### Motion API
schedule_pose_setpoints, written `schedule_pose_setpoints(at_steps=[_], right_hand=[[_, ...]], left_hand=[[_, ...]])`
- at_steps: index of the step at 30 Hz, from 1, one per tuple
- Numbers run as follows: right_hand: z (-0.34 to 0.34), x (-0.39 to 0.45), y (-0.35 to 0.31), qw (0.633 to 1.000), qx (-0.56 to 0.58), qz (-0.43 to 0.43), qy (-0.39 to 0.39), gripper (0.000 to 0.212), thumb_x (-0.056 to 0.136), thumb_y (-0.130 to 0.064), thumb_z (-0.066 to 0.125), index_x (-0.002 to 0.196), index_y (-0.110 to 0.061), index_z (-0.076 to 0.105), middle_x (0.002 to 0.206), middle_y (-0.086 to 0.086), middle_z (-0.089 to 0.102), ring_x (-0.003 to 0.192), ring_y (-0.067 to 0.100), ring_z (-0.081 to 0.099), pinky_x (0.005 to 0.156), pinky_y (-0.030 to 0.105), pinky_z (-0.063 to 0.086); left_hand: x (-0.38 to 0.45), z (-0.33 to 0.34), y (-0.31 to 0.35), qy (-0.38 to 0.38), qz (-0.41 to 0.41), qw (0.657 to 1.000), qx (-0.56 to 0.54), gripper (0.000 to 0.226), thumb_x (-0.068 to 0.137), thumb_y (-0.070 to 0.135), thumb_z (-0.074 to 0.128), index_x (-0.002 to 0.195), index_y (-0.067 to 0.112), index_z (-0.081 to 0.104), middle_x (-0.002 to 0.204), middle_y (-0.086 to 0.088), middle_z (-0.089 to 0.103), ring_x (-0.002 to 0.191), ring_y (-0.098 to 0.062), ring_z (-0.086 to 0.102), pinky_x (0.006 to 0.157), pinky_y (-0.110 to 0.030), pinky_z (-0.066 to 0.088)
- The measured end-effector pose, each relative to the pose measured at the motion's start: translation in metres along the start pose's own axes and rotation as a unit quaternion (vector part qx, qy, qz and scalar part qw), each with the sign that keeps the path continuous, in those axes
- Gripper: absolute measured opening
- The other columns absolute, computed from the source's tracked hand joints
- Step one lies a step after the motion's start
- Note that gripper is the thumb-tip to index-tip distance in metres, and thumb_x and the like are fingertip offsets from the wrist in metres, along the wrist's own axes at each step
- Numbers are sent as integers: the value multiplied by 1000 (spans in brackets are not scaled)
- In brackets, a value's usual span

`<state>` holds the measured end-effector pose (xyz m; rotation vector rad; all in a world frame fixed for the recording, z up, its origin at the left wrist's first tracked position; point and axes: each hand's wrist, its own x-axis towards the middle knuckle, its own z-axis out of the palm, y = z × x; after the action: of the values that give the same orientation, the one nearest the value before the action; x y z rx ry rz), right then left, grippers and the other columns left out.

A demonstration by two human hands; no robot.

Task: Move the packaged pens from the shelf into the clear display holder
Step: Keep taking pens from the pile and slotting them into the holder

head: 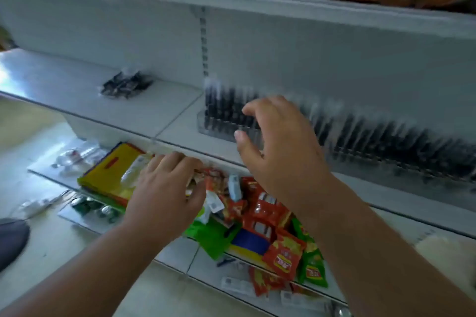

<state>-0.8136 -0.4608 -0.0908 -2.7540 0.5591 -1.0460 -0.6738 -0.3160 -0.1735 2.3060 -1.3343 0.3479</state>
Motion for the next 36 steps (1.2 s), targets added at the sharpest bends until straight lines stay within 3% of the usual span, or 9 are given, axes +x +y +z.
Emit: schedule_pose_setpoints(at_steps=[3,6,12,24,30,36], right_hand=[[61,36,-76,999,17,-24,-40,34,90,-36,58,116,-13,59,109,6,59,94,24,58,81,43,50],[106,69,-139,996,16,-35,-78,35,92,-38,58,118,-16,57,113,5,57,89,23,56,80,41,48],[152,129,-211,994,10,-30,-107,31,93,-40,53,118,-21,54,112,0,55,97,21,53,82,39,47],[259,237,-196,991,14,35,-128,30,95,-41,53,117,-21,53,113,-1,55,102,18,52,89,39,47],[298,274,-194,991,14,40,-126,28,92,-39,59,111,-19,56,104,-2,55,90,13,53,76,30,44],[334,294,-193,989,-23,113,-97,26,90,-36,62,109,-19,58,98,-3,56,85,13,54,72,28,42]], left_hand=[[-25,-30,-96,4,-41,998,41,38,83,44,47,107,22,67,103,-2,61,98,-32,58,82,-44,48],[-35,-61,-173,-15,-68,994,79,39,83,45,47,108,22,67,103,-1,61,99,-30,57,82,-43,47],[-27,-104,-259,0,-91,993,72,33,84,43,49,104,24,66,100,5,61,94,-21,56,80,-39,47],[96,-69,-349,-53,-82,994,40,50,86,53,32,116,28,63,109,5,60,103,-22,54,86,-40,47],[147,-51,-396,-69,-91,993,-18,35,92,48,50,121,31,59,115,9,57,111,-18,51,93,-37,44],[216,-22,-446,-95,-45,992,-68,33,95,44,51,123,27,59,111,10,59,110,-15,52,91,-30,40]])
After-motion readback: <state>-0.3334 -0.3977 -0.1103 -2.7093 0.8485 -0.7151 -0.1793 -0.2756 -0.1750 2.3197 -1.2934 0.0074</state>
